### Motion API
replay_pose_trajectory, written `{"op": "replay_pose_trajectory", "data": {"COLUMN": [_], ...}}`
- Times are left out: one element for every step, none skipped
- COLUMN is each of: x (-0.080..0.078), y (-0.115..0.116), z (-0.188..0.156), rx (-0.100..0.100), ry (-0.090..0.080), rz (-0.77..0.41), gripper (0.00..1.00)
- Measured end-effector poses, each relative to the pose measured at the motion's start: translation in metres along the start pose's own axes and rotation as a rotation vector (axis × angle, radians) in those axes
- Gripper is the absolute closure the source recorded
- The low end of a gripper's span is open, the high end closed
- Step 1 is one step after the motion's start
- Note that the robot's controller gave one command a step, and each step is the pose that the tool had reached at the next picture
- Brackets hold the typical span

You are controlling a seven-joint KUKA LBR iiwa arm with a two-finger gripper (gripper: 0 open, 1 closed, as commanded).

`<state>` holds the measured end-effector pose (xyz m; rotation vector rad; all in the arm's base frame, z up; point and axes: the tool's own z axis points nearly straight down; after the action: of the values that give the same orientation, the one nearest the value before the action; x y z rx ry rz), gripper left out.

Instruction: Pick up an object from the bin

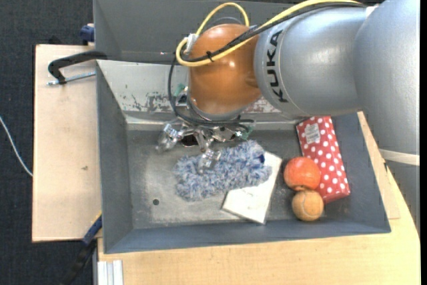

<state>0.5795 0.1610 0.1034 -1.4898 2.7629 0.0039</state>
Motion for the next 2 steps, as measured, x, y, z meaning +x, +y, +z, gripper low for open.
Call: {"op": "replay_pose_trajectory", "data": {"x": [0.0,0.021], "y": [0.0,0.051], "z": [0.0,0.018], "rx": [0.0,0.001], "ry": [0.0,0.003], "rz": [0.0,-0.471], "gripper": [0.0,1.0]}}
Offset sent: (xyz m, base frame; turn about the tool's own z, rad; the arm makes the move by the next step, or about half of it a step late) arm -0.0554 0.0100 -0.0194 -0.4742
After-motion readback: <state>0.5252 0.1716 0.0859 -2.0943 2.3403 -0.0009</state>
